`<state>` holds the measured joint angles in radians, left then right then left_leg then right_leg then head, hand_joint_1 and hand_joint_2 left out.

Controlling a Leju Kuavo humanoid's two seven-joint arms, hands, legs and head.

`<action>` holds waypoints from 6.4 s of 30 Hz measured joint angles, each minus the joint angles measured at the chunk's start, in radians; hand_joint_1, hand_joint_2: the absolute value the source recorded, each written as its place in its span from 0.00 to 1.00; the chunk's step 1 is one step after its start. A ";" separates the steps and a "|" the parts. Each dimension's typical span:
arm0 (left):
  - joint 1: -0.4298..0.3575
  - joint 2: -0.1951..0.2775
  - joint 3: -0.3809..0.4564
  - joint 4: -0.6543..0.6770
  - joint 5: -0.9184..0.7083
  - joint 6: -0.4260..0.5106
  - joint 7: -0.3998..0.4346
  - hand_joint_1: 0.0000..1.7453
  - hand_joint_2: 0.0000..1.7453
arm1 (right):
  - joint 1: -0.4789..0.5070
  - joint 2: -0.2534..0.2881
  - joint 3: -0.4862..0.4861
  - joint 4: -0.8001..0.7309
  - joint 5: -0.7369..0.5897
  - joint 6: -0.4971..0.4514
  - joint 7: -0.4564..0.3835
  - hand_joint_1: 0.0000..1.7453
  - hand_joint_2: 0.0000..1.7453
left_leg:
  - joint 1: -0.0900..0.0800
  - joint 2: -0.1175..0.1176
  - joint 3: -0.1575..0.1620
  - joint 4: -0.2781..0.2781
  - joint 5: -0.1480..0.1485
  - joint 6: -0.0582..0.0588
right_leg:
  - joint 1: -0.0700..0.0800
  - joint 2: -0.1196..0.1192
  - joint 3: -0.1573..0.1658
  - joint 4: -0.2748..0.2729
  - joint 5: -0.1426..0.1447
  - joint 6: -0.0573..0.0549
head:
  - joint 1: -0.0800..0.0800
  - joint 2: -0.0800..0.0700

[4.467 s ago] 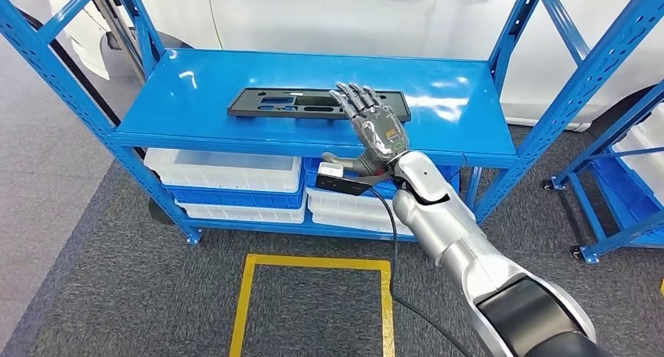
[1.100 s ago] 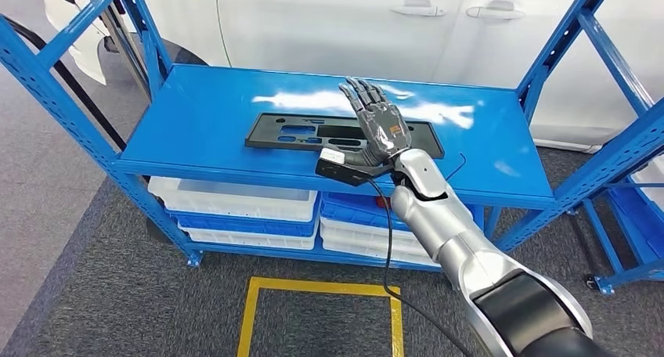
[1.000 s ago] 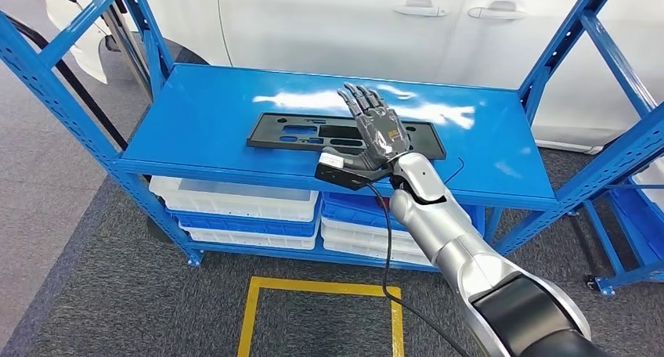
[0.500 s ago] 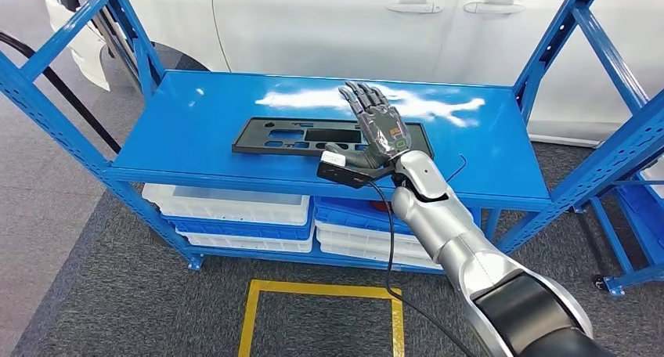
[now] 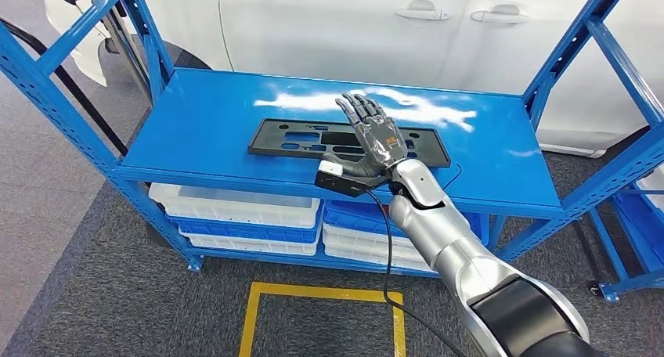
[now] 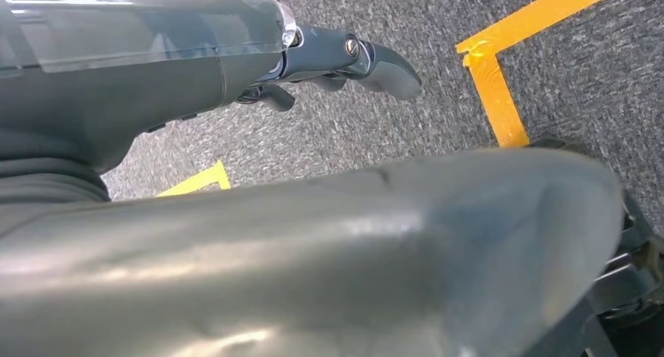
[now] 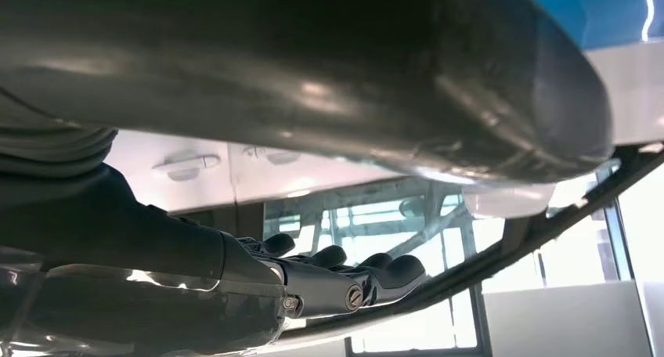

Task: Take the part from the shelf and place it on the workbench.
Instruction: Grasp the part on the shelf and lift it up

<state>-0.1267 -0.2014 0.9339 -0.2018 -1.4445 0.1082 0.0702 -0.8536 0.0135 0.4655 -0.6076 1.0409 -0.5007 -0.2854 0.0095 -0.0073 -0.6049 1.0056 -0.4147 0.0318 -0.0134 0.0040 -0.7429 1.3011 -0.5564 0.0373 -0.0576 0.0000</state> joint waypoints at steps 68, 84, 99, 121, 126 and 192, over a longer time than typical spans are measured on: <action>-0.002 0.004 -0.002 0.000 -0.001 -0.006 -0.005 0.00 0.00 | -0.004 0.007 0.039 0.088 -0.007 -0.002 -0.020 0.00 0.00 | -0.006 -0.002 0.018 0.007 -0.027 -0.021 | 0.012 -0.001 0.127 -0.289 0.135 -0.028 | 0.000 0.000; 0.001 0.006 -0.002 0.000 -0.002 -0.024 -0.015 0.00 0.00 | -0.001 0.007 0.040 0.094 -0.009 -0.001 -0.016 0.00 0.00 | -0.002 0.000 0.001 0.010 -0.009 -0.027 | 0.008 0.001 0.153 -0.294 0.115 -0.026 | 0.000 0.000; -0.001 0.006 -0.006 0.000 -0.010 -0.039 -0.021 0.00 0.00 | -0.003 0.005 0.050 0.109 0.046 -0.020 0.041 0.00 1.00 | -0.005 -0.001 0.009 0.004 -0.016 -0.028 | 0.009 0.001 0.130 -0.291 0.132 -0.028 | 0.000 0.000; -0.001 0.007 -0.006 0.000 -0.011 -0.036 -0.021 0.00 0.00 | -0.017 0.002 0.108 0.147 0.227 -0.037 0.193 0.00 1.00 | 0.001 0.002 0.007 0.005 -0.011 -0.002 | 0.003 0.001 0.014 -0.021 -0.008 0.000 | 0.000 0.000; -0.001 0.007 -0.006 0.000 -0.011 -0.037 -0.021 0.00 0.00 | -0.034 -0.003 0.133 0.173 0.314 -0.023 0.258 0.00 1.00 | -0.001 -0.002 0.008 0.010 -0.014 -0.008 | 0.004 0.000 0.104 -0.217 0.111 -0.013 | 0.000 0.000; -0.004 0.006 -0.007 0.000 -0.010 -0.029 -0.052 0.00 0.00 | -0.173 0.009 0.154 0.261 0.186 0.319 0.032 1.00 1.00 | -0.004 0.001 0.009 0.008 -0.018 -0.037 | 0.005 -0.003 0.135 -0.292 0.132 -0.036 | 0.000 0.000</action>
<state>-0.1312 -0.1954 0.9271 -0.2017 -1.4540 0.0793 0.0177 -1.0267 0.0227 0.6190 -0.3462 1.2274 -0.1821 -0.2539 0.0060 -0.0059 -0.5957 1.0139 -0.4328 -0.0051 -0.0083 0.0007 -0.6078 1.0094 -0.4240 0.0018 -0.0576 0.0000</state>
